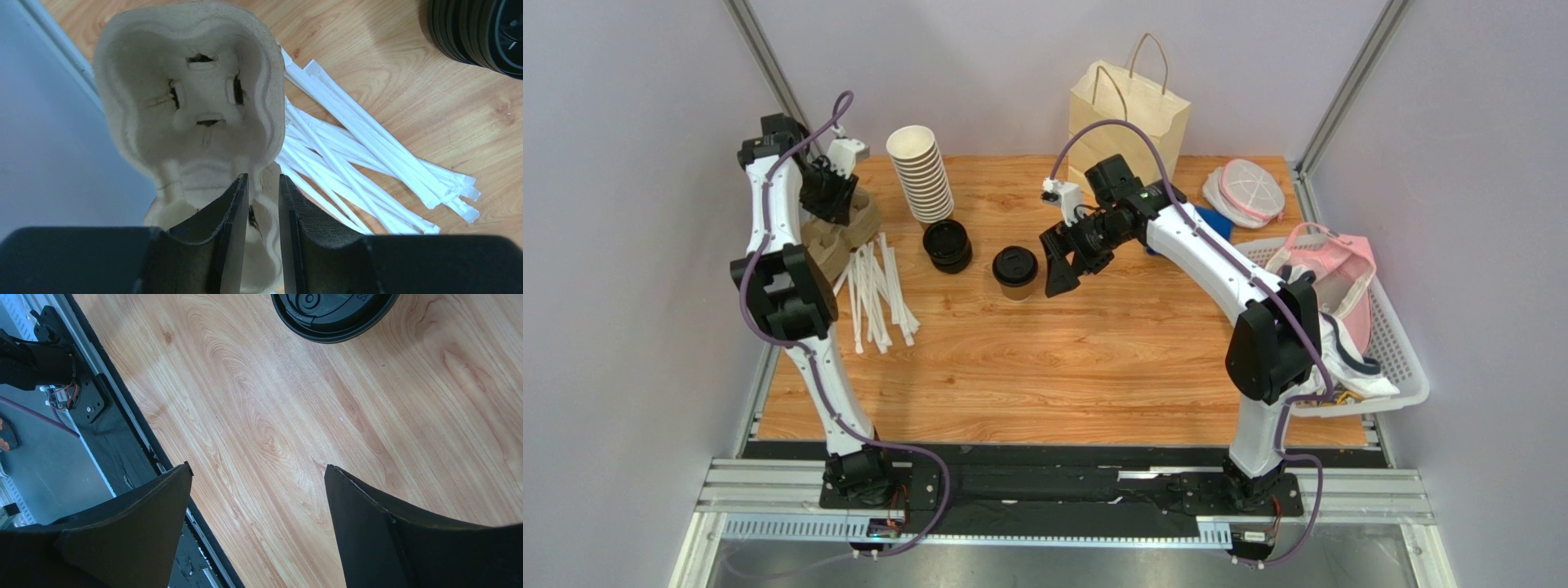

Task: Pack the takeout coffee

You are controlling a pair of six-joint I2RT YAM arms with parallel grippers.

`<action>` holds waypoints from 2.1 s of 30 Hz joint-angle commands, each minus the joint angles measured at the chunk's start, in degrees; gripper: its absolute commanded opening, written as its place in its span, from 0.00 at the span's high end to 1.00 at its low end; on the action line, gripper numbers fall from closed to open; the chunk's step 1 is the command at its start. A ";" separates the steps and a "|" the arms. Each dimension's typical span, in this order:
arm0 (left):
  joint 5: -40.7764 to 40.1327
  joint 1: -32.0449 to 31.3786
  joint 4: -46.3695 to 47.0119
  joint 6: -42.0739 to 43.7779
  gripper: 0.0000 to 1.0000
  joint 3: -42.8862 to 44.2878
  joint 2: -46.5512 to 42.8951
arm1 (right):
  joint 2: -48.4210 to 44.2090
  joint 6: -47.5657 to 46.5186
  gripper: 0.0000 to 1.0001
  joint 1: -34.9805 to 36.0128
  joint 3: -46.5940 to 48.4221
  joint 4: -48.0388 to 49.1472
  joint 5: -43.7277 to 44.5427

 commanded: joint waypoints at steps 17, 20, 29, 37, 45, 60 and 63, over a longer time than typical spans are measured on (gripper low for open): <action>3.96 -0.64 2.88 0.22 0.87 3.50 3.89 | -1.84 2.73 0.16 -0.53 0.12 2.38 -1.97; 4.32 -0.64 2.70 0.13 1.00 3.41 3.19 | -1.75 2.91 0.16 -0.53 0.30 2.38 -2.23; 3.18 -0.64 3.58 0.75 1.00 3.33 -0.59 | -1.75 3.35 0.17 -0.53 0.30 2.56 -2.76; -2.88 -0.64 7.80 1.01 1.00 2.54 -5.16 | -1.75 3.88 0.17 -0.53 0.12 2.91 -3.37; -4.47 -0.91 8.50 2.68 1.00 1.22 -7.45 | -1.84 4.14 0.17 -0.53 -0.14 3.26 -3.64; -1.22 -1.17 1.32 2.59 1.00 1.57 -18.87 | -4.29 4.93 0.15 -1.84 0.65 3.00 -3.99; 0.71 -1.61 -2.73 4.87 1.00 -2.38 -24.49 | -5.79 5.02 0.15 -3.24 0.21 2.65 -3.99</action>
